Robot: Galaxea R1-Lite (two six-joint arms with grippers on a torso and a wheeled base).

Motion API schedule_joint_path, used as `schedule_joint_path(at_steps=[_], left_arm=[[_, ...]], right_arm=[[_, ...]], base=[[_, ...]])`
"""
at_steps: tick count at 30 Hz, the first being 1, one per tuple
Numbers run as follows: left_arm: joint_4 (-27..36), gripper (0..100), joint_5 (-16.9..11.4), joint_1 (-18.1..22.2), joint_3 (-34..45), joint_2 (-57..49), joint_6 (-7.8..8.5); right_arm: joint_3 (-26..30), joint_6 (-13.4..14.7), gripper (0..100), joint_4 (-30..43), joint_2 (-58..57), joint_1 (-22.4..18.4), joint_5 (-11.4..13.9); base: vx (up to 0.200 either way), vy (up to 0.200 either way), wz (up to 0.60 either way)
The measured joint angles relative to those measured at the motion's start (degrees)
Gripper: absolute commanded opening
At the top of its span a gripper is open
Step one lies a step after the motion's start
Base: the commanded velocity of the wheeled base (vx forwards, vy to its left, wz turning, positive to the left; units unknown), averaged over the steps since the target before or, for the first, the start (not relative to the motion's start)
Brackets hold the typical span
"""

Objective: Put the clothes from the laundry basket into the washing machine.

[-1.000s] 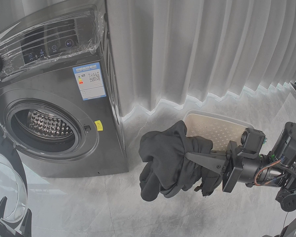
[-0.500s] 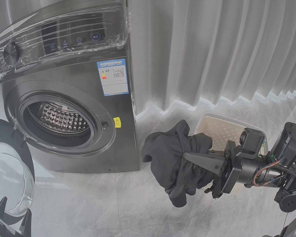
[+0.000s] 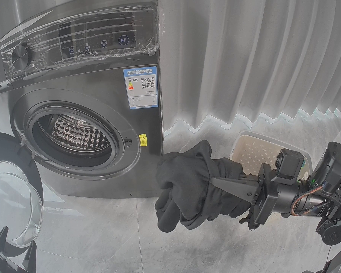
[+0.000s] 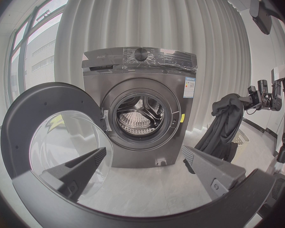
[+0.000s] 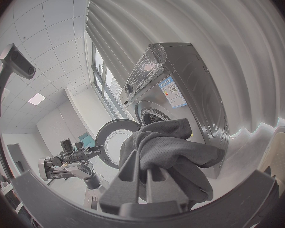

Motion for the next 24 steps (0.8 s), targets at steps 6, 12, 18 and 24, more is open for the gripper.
schedule_joint_path(at_steps=[6, 12, 18, 24], left_arm=[[0.0, 100, 0.0, 0.02, 0.0, 0.0, -0.02], [0.0, 100, 0.0, 0.02, 0.0, 0.0, -0.04], [0.0, 100, 0.0, 0.02, 0.0, 0.0, -0.02], [0.0, 100, 0.0, 0.02, 0.0, 0.0, -0.02]], right_arm=[[0.0, 0.0, 0, -0.05, 0.0, 0.02, 0.0], [0.09, 0.02, 0, -0.09, -0.07, 0.02, 0.11], [-0.15, 0.24, 0, -0.13, -0.07, -0.09, 0.13], [-0.12, 0.34, 0, -0.13, -0.07, -0.09, 0.17]], base=[[0.0, 0.0, 0.0], [0.0, 0.0, 0.0], [0.0, 0.0, 0.3], [0.0, 0.0, 0.0]])
